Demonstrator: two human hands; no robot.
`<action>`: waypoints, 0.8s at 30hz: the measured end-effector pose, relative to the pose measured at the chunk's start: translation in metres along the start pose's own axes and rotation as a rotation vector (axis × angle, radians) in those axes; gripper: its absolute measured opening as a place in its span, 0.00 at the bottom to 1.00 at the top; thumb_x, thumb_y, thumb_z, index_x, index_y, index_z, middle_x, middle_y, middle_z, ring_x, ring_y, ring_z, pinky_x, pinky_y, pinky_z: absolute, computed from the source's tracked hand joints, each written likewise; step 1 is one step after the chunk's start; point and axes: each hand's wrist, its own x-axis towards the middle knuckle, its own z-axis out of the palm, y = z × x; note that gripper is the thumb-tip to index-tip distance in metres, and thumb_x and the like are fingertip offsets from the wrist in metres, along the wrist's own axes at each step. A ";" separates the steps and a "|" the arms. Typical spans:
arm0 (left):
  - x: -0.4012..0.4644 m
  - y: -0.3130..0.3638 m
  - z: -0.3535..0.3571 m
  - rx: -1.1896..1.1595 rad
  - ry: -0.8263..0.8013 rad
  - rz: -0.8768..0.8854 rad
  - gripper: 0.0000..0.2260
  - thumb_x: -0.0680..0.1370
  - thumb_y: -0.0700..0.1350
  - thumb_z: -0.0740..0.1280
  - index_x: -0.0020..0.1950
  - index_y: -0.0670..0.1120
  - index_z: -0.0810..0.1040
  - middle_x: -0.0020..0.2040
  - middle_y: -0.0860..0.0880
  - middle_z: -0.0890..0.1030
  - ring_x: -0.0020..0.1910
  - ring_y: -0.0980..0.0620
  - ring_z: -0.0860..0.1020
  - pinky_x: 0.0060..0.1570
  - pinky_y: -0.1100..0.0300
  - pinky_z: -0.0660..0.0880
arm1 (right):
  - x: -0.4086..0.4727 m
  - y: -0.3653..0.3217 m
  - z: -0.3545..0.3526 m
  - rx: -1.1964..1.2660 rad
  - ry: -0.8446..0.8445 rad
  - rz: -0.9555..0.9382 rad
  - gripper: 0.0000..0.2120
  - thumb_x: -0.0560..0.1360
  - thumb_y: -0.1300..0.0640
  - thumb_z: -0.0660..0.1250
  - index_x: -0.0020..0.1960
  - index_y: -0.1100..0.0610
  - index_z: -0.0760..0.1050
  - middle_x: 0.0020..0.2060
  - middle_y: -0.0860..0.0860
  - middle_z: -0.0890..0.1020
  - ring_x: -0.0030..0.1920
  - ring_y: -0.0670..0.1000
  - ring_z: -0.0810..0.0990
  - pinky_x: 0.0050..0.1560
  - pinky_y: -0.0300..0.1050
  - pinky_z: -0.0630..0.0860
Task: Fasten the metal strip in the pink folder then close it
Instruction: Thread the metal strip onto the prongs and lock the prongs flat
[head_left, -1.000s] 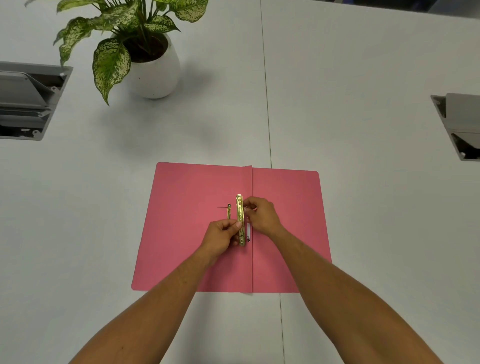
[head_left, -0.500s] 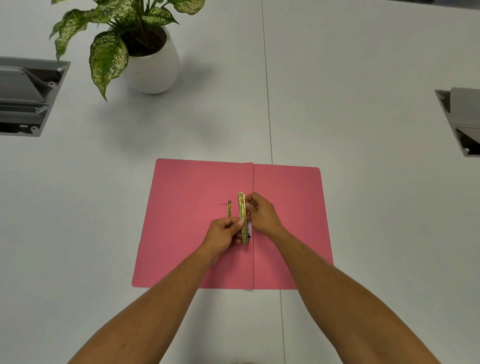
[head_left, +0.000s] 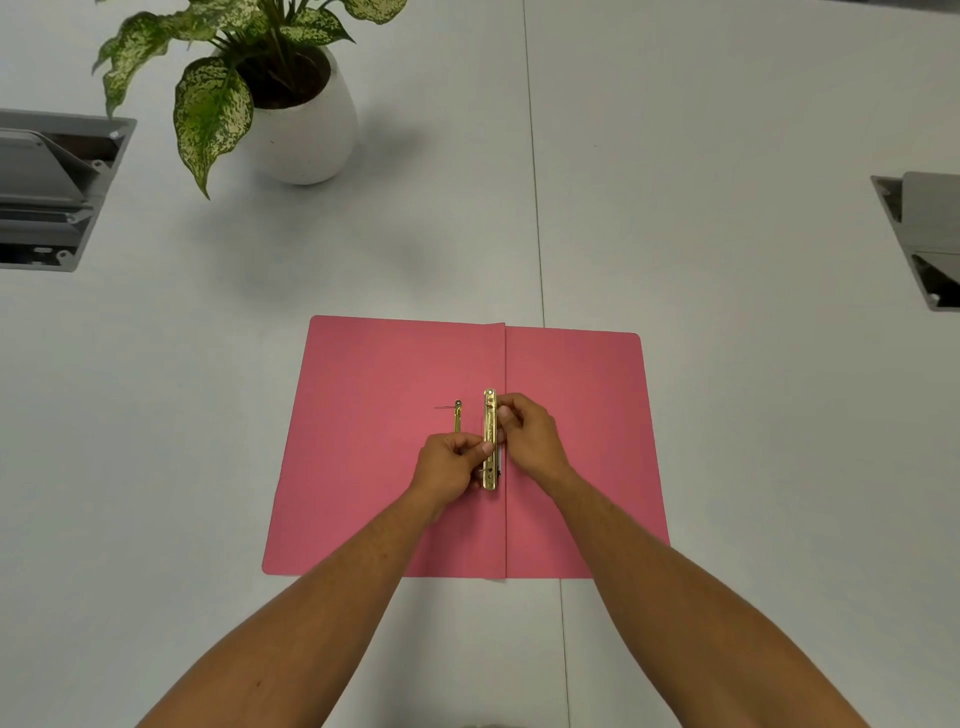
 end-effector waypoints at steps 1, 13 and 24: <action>0.001 0.000 0.001 0.021 0.021 0.004 0.06 0.76 0.39 0.70 0.49 0.36 0.82 0.36 0.41 0.80 0.28 0.50 0.76 0.29 0.60 0.77 | -0.002 0.002 0.000 0.016 0.006 0.002 0.10 0.79 0.63 0.60 0.55 0.55 0.77 0.38 0.48 0.80 0.38 0.47 0.78 0.41 0.42 0.76; 0.005 0.003 0.008 0.393 0.149 0.061 0.09 0.72 0.47 0.75 0.34 0.46 0.80 0.28 0.47 0.82 0.26 0.47 0.81 0.35 0.51 0.81 | -0.011 0.009 -0.006 -0.016 0.050 0.023 0.14 0.72 0.70 0.65 0.54 0.57 0.77 0.34 0.51 0.82 0.34 0.47 0.85 0.39 0.36 0.81; 0.000 0.010 0.014 0.625 0.161 0.060 0.11 0.73 0.54 0.71 0.37 0.47 0.79 0.35 0.48 0.85 0.38 0.45 0.83 0.41 0.49 0.80 | -0.008 0.013 -0.005 -0.166 0.075 0.014 0.11 0.71 0.71 0.63 0.49 0.60 0.78 0.34 0.54 0.83 0.27 0.40 0.81 0.31 0.29 0.76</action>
